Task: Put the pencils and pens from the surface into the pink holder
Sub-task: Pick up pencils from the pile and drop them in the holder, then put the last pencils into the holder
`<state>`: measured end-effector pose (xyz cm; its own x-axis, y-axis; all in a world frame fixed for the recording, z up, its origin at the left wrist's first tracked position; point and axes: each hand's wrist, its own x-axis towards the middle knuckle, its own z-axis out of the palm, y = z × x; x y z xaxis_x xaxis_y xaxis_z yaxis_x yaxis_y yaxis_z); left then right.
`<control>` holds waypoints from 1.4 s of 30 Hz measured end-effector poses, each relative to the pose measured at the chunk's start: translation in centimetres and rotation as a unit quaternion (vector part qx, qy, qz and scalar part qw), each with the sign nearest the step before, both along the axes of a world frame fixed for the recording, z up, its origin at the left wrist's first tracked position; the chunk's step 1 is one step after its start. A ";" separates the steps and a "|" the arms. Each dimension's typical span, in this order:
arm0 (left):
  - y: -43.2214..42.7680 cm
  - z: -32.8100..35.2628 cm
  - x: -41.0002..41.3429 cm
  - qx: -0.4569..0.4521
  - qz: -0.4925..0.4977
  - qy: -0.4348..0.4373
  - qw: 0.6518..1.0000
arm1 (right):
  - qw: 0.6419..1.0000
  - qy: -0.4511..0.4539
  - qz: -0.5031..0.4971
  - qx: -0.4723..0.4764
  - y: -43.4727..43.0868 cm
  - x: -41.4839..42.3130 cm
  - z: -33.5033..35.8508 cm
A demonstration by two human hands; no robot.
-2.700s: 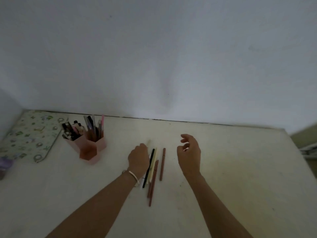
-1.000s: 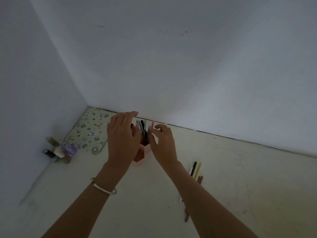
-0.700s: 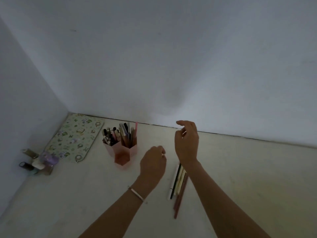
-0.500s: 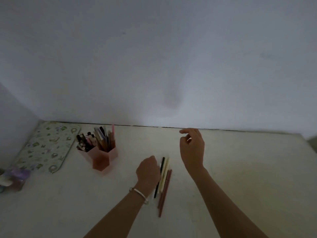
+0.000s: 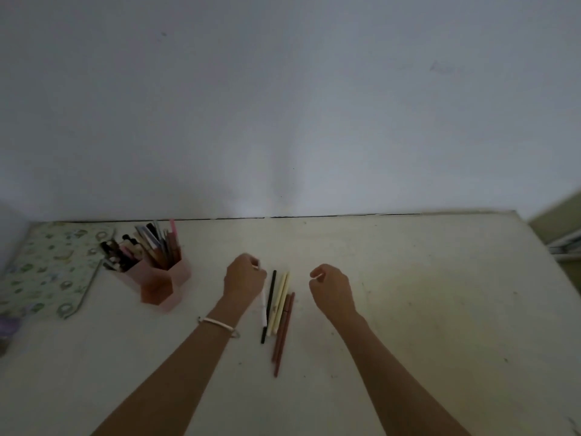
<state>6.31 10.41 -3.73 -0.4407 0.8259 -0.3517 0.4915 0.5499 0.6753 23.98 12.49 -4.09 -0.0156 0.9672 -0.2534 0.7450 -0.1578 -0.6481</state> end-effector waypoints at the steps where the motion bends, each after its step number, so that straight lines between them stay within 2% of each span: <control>1: 0.3 1.0 -0.7 0.033 0.013 -0.005 0.999 | 0.999 -0.021 0.013 -0.036 -0.2 -0.3 -0.4; 6: 0.5 4.9 -3.5 0.140 0.049 -0.008 0.989 | 0.991 -0.076 0.039 -0.105 -1.8 -2.9 -1.7; 11: -0.5 5.7 -4.5 0.165 0.071 -0.009 0.984 | 0.986 -0.120 0.063 -0.096 -2.3 -4.8 -1.9; 15: -1.7 6.3 -5.0 0.210 0.092 -0.035 0.973 | 0.988 -0.110 0.059 -0.087 -2.3 -5.4 -1.6; 18: -2.7 8.2 -6.1 0.310 0.136 0.003 0.941 | 0.994 -0.069 0.028 -0.075 -1.4 -5.0 -0.6; 20: -3.3 9.6 -7.9 0.374 0.172 0.064 0.909 | 0.999 -0.026 -0.015 -0.029 0.2 -5.0 1.2; 22: -3.8 10.6 -10.3 0.401 0.200 0.129 0.884 | 0.998 0.032 -0.050 0.033 1.9 -5.7 3.8; 24: -4.3 10.7 -12.2 0.399 0.204 0.180 0.876 | 0.987 0.121 -0.075 0.076 3.1 -7.0 6.5; 27: -5.2 9.1 -14.2 0.349 0.180 0.257 0.883 | 0.958 0.250 -0.080 0.115 3.4 -10.0 9.6; 29: -5.5 7.4 -14.3 0.278 0.150 0.348 0.883 | 0.944 0.294 -0.076 0.129 3.0 -11.3 10.5; 32: -6.0 5.3 -14.6 0.189 0.106 0.456 0.863 | 0.937 0.310 -0.068 0.148 2.3 -12.8 10.6; 34: -6.3 4.8 -14.8 0.188 0.101 0.463 0.860 | 0.929 0.323 -0.069 0.166 1.9 -13.6 10.6; 38: -7.4 6.0 -15.7 0.264 0.145 0.421 0.856 | 0.909 0.355 -0.053 0.209 1.3 -16.8 10.3; 42: -8.3 8.1 -16.4 0.311 0.154 0.388 0.854 | 0.906 0.333 0.034 0.260 -0.2 -20.6 9.0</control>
